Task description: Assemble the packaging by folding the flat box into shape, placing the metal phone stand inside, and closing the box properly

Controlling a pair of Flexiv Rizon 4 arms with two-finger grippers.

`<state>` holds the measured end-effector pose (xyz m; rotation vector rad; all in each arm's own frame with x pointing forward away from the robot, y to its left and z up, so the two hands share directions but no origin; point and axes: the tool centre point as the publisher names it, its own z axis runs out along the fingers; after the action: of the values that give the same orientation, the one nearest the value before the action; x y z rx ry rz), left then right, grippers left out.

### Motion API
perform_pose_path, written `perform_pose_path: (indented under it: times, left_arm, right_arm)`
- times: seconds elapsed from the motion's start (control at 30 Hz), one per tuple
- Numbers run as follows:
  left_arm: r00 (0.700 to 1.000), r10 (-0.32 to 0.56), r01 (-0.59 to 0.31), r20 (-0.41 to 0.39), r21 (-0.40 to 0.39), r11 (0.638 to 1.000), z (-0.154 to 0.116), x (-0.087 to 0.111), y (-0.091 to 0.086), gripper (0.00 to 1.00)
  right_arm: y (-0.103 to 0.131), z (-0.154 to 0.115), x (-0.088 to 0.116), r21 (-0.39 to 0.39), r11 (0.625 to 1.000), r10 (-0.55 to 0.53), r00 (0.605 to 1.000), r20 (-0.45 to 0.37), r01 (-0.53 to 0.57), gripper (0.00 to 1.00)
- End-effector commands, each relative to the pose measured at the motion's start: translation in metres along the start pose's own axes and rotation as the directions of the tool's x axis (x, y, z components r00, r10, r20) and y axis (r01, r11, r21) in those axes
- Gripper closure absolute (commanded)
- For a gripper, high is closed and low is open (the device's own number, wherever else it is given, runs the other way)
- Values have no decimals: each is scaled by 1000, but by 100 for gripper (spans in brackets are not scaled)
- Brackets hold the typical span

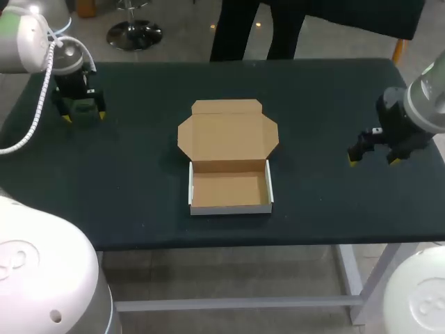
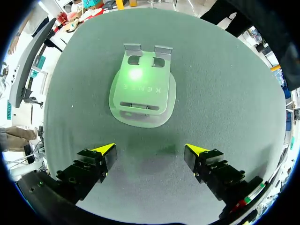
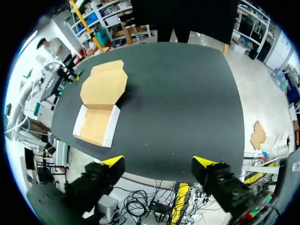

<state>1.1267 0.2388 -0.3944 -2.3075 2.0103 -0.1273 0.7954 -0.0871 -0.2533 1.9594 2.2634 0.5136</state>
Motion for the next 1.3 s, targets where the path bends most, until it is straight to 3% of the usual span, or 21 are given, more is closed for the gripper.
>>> perform_pose_path:
  times: [0.03,0.37,0.6,1.3]
  left_arm:
    - [1000,-1,1,3,-20,1000,2,-1,-13,0]
    - [1000,-2,3,4,-15,1000,2,-4,-30,0]
    - [1000,-7,7,-1,-16,1000,3,-6,-40,5]
    - [999,-14,13,-42,-26,1000,4,-11,-57,11]
  right_arm:
    - [-2,-3,1,0,1000,-1,1000,3,1,0]
    - [-2,-3,1,0,1000,-1,1000,3,1,0]
    - [-2,-3,1,0,1000,-1,1000,3,1,0]
    - [-2,-3,1,0,1000,-1,1000,3,1,0]
